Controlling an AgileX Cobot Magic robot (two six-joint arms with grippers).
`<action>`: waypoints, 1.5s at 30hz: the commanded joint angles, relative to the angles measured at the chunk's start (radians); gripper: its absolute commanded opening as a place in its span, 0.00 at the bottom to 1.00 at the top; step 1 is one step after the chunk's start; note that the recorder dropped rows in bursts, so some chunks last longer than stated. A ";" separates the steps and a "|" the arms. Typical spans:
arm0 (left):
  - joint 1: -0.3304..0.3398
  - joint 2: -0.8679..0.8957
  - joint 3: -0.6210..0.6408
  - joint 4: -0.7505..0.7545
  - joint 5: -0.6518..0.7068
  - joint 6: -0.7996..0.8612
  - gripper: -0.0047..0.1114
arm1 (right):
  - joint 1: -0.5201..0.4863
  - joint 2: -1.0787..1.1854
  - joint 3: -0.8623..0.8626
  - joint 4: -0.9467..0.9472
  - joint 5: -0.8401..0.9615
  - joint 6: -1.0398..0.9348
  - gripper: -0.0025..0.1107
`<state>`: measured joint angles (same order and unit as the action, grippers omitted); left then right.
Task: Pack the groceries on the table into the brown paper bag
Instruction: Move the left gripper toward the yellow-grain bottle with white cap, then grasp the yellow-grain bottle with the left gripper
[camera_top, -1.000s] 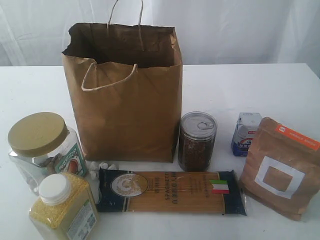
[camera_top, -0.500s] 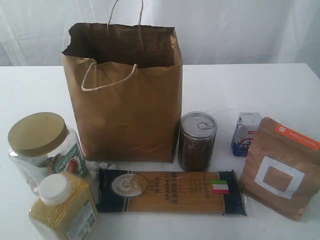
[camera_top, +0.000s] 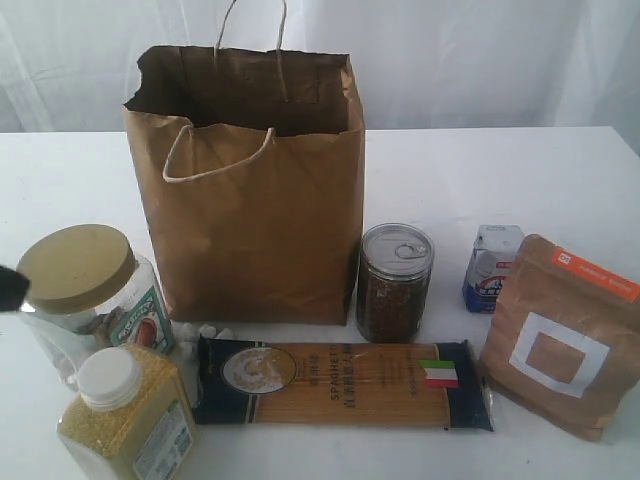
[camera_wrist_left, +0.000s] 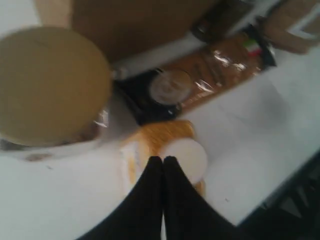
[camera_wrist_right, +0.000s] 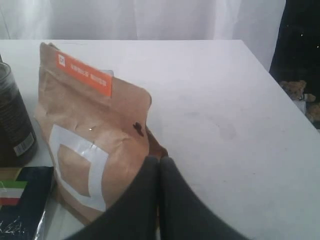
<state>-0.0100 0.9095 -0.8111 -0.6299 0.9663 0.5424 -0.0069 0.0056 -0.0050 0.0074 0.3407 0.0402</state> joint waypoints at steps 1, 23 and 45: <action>-0.003 -0.043 0.149 -0.121 0.043 0.131 0.04 | -0.006 -0.006 0.005 0.000 -0.004 0.002 0.02; -0.008 -0.019 0.208 0.322 -0.314 -0.416 0.04 | -0.006 -0.006 0.005 0.000 -0.004 0.002 0.02; -0.711 -0.013 0.135 0.770 -0.525 -0.729 0.48 | -0.006 -0.006 0.005 0.000 -0.004 0.002 0.02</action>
<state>-0.7125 0.9001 -0.6707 0.1839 0.4371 -0.1768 -0.0069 0.0056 -0.0050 0.0074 0.3407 0.0402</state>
